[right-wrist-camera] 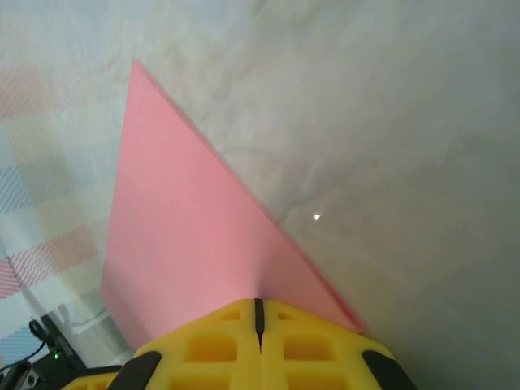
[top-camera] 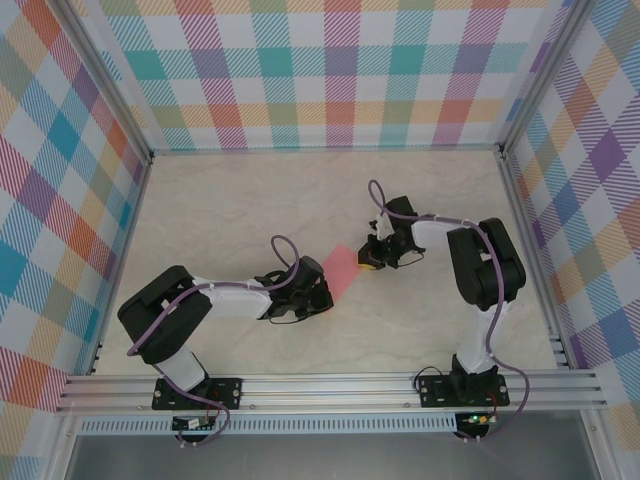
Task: Fold a paper plane with a square sheet of paper (pick it up from the middle)
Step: First fold in half a square sheet of paper at the center of the table.
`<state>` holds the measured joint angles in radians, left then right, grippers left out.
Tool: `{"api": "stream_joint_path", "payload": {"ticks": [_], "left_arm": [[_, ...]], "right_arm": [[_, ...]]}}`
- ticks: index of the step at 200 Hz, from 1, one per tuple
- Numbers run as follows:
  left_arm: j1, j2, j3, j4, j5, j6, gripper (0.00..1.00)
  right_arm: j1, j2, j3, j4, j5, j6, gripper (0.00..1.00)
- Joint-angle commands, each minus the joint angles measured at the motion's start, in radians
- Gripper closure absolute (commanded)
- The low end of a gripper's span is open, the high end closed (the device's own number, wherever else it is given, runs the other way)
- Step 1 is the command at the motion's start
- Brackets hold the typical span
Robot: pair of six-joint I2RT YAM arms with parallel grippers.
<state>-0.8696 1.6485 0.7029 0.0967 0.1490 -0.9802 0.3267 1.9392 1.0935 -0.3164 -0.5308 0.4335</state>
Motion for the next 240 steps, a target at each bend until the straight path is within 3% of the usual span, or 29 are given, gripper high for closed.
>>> {"api": "stream_joint_path", "payload": {"ticks": [1,44,69,121,167,240], "left_arm": [[-0.011,0.022,-0.041,-0.225,0.021,0.003,0.96],[-0.011,0.013,-0.014,-0.224,0.022,0.022,0.95],[-0.008,0.003,0.066,-0.245,0.025,0.076,0.82],[0.040,-0.063,0.231,-0.343,-0.003,0.178,0.64],[0.162,-0.160,0.208,-0.490,-0.088,0.244,0.47],[0.301,-0.271,0.087,-0.520,-0.066,0.259,0.25]], "right_arm": [[-0.069,0.044,0.033,0.007,0.207,0.007,1.00],[-0.074,-0.015,0.067,-0.028,0.213,0.034,1.00],[-0.043,-0.126,0.026,-0.054,0.227,0.064,0.99],[0.078,-0.287,-0.072,-0.098,0.326,0.182,0.75],[0.176,-0.173,0.013,-0.110,0.373,0.229,0.66],[0.230,0.039,0.161,-0.148,0.401,0.207,0.65]]}}
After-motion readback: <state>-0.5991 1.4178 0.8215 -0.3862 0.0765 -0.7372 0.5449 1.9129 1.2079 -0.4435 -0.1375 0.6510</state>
